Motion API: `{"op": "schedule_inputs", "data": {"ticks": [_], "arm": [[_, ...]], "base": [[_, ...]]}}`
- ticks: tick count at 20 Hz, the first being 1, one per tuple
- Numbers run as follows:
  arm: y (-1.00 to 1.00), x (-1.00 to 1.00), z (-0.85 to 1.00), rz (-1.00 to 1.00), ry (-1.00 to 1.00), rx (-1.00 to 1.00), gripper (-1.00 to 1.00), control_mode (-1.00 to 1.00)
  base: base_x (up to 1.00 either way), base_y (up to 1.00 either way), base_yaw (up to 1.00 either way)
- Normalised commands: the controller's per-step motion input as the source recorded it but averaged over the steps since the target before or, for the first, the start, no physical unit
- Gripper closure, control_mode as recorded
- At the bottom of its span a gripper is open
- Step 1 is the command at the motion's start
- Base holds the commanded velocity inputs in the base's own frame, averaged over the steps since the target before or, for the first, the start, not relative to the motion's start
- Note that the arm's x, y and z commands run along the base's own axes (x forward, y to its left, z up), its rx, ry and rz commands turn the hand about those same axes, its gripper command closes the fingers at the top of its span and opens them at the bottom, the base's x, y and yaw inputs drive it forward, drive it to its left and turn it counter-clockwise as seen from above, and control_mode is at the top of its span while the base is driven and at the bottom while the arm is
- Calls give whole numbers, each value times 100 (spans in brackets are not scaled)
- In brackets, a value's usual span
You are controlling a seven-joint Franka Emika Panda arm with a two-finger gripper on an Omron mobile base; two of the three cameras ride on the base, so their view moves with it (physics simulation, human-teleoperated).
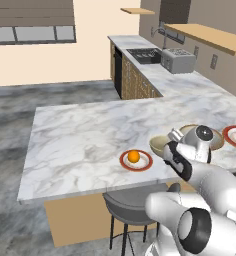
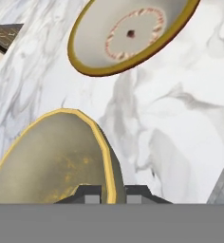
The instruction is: Take the smaller bowl and place it next to the appetizer plate on the dining counter , and place the larger bowl next to the plate with cooked food.
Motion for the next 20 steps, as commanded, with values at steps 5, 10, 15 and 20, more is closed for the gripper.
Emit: {"op": "schedule_inputs", "data": {"ticks": [5,10,15,20], "arm": [[-1,31,-36,0,0,0,100,-100],[-19,29,-40,0,0,0,100,-100],[-15,38,-19,0,0,0,100,-100],[-1,39,12,0,0,0,-100,-100]], "base": [[0,0,0],[0,0,0],[0,0,0],[0,0,0]]}}
